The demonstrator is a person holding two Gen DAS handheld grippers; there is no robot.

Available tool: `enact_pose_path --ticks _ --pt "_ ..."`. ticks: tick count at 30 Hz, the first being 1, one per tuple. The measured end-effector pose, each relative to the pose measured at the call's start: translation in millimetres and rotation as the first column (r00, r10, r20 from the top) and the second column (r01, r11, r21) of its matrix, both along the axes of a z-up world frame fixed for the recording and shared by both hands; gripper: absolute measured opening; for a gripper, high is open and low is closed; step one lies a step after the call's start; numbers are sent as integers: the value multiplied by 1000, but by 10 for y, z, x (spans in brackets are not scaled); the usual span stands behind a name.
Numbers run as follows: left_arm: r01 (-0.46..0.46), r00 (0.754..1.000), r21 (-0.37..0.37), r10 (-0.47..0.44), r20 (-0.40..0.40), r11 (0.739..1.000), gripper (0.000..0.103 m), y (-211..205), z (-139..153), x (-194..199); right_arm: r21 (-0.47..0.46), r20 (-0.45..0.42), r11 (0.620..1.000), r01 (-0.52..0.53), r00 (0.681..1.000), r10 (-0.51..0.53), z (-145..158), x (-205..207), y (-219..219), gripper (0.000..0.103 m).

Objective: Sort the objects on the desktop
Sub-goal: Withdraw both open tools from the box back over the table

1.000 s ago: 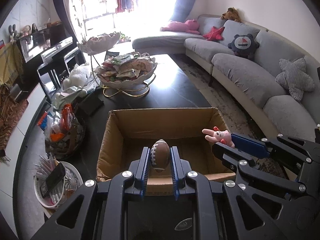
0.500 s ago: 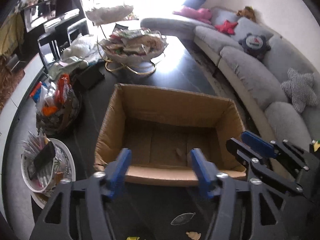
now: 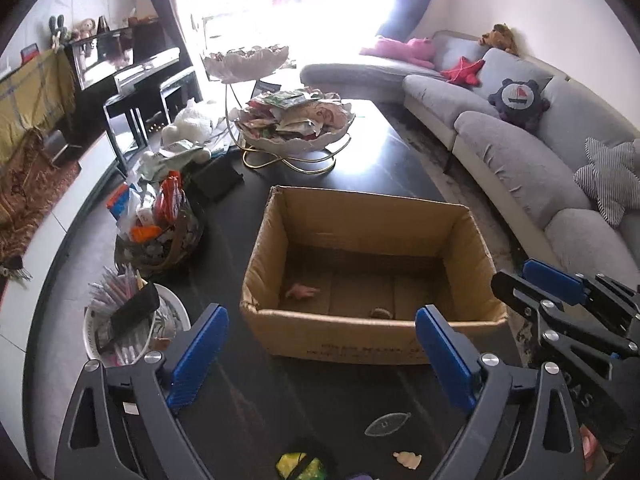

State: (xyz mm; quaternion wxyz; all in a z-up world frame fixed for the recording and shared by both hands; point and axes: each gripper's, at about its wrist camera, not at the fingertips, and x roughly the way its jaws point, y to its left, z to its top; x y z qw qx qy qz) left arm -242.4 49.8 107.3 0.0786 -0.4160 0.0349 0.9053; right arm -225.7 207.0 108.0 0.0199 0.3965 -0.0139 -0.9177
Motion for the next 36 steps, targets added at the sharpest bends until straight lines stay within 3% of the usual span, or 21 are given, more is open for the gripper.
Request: enact_pose_path --ticks 10,14,15,18,19,36 --pt "-26 998 -19 25 -49 999 97 -30 110 307 53 -125 998 28 992 -21 196 440 -97 41" --pt "-74 994 -40 70 -80 996 97 -77 146 430 -8 -106 999 37 994 -37 187 505 -46 51" --pt "-90 993 -45 86 -86 995 97 -98 147 457 -31 -98 999 38 994 -41 180 514 -20 60" --pt "-103 992 -29 101 -71 994 97 -166 117 523 -89 -89 996 24 995 -32 159 568 28 100" --pt "-105 993 -19 103 -62 994 97 -190 104 546 -97 -94 995 15 995 -24 159 598 24 102" --pt "-150 988 -27 149 -46 988 97 -355 -34 884 35 -124 998 -48 991 52 115 925 -258 102"
